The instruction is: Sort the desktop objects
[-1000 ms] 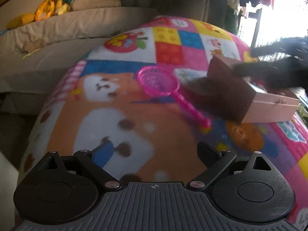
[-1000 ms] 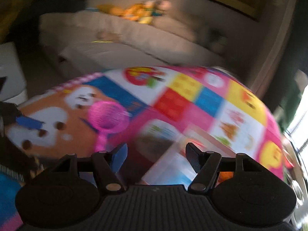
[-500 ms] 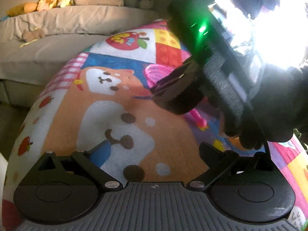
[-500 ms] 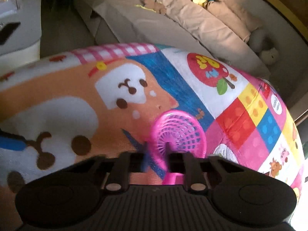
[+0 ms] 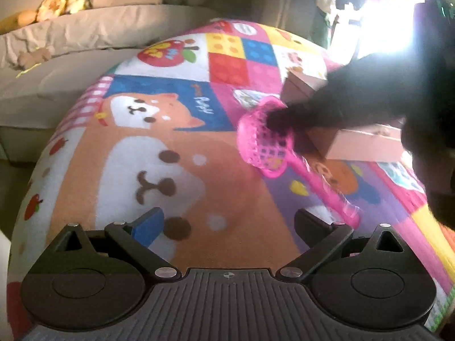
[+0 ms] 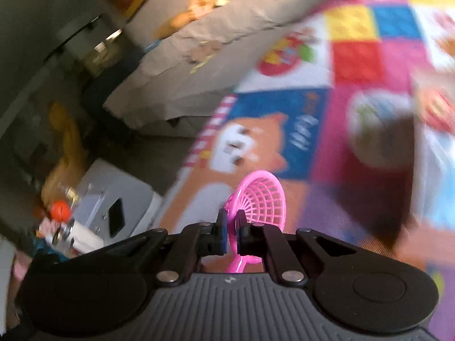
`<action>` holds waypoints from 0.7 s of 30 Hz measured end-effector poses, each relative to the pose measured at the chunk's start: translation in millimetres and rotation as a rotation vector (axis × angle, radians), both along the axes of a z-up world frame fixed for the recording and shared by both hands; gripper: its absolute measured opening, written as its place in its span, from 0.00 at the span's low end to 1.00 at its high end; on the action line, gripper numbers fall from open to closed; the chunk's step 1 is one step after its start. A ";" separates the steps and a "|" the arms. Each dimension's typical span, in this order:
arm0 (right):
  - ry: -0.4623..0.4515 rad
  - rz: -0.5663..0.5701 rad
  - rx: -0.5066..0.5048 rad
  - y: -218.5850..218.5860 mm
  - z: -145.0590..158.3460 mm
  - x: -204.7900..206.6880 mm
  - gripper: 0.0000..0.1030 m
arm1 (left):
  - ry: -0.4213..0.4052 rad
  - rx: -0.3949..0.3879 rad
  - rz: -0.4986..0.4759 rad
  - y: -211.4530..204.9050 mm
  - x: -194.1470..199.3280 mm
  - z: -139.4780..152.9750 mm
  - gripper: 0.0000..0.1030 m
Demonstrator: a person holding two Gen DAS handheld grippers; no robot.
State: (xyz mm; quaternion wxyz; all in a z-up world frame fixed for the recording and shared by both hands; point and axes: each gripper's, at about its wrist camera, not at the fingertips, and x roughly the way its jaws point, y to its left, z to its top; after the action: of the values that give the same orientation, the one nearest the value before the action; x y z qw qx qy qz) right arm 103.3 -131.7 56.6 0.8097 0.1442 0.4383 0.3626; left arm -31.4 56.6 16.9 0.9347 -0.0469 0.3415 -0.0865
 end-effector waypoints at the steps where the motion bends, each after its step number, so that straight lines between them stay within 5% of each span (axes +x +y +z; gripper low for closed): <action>1: 0.021 -0.016 0.027 -11.6 -4.3 -4.2 0.07 | 0.004 0.000 -0.005 -2.9 -1.2 0.9 0.98; 6: 0.050 -0.120 0.022 -57.5 -17.4 -28.7 0.13 | 0.019 0.015 -0.008 -18.8 -4.2 5.1 0.98; 13: -0.059 -0.264 -0.213 -88.8 -21.2 -59.8 0.19 | 0.015 0.046 -0.009 -33.5 -17.2 14.6 0.99; 15: -0.123 -0.291 -0.295 -93.1 -19.6 -69.1 0.26 | 0.008 0.054 -0.008 -35.2 -20.9 17.0 0.99; 17: -0.189 -0.306 -0.346 -95.6 -16.6 -77.9 0.45 | 0.007 0.064 -0.008 -35.4 -22.5 18.7 0.99; 21: -0.277 -0.311 -0.373 -96.0 -9.0 -92.5 0.63 | 0.010 0.091 0.020 -32.2 -25.4 21.0 1.00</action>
State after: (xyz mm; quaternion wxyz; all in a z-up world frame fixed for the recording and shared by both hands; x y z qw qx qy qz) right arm 10.8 -227.7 47.6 0.9204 0.0072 0.3552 0.1632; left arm -56.8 24.3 37.9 0.9350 -0.0083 0.3492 -0.0617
